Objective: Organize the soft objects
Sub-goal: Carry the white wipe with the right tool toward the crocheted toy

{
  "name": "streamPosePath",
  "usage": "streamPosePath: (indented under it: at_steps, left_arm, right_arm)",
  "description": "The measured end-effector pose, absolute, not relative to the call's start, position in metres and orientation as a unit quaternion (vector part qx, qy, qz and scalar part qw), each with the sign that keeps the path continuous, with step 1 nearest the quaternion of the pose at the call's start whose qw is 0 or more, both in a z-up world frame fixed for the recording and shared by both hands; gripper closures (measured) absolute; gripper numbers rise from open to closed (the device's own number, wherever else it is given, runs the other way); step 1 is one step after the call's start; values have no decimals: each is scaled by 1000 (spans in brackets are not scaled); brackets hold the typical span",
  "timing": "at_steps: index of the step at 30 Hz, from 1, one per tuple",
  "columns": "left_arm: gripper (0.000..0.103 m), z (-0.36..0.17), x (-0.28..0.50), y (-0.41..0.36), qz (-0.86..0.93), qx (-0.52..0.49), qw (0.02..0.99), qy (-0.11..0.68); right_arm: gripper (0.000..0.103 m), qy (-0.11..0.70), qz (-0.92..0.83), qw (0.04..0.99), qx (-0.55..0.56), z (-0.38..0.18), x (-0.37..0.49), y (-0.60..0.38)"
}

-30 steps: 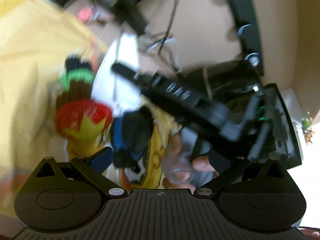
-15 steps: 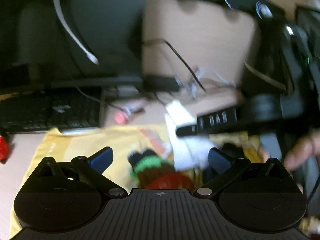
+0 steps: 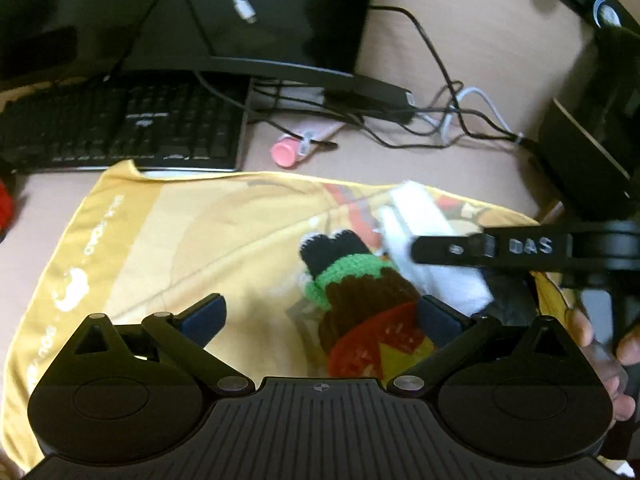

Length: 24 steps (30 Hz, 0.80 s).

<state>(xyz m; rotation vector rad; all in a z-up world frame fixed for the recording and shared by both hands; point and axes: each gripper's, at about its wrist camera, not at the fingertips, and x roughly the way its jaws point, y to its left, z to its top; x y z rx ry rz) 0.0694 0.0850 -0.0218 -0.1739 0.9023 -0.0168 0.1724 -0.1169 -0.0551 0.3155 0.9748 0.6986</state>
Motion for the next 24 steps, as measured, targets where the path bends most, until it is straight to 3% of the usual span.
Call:
streamPosePath:
  at_steps: [12, 19, 24]
  left_arm:
    - [0, -18, 77, 69, -71, -87, 891, 441]
    - [0, -31, 87, 71, -117, -78, 901, 410]
    - [0, -47, 102, 64, -89, -61, 889, 445]
  right_arm:
    - [91, 486, 267, 827, 94, -75, 172, -121]
    - [92, 486, 270, 818, 147, -70, 166, -143]
    - [92, 455, 253, 841, 149, -52, 157, -161]
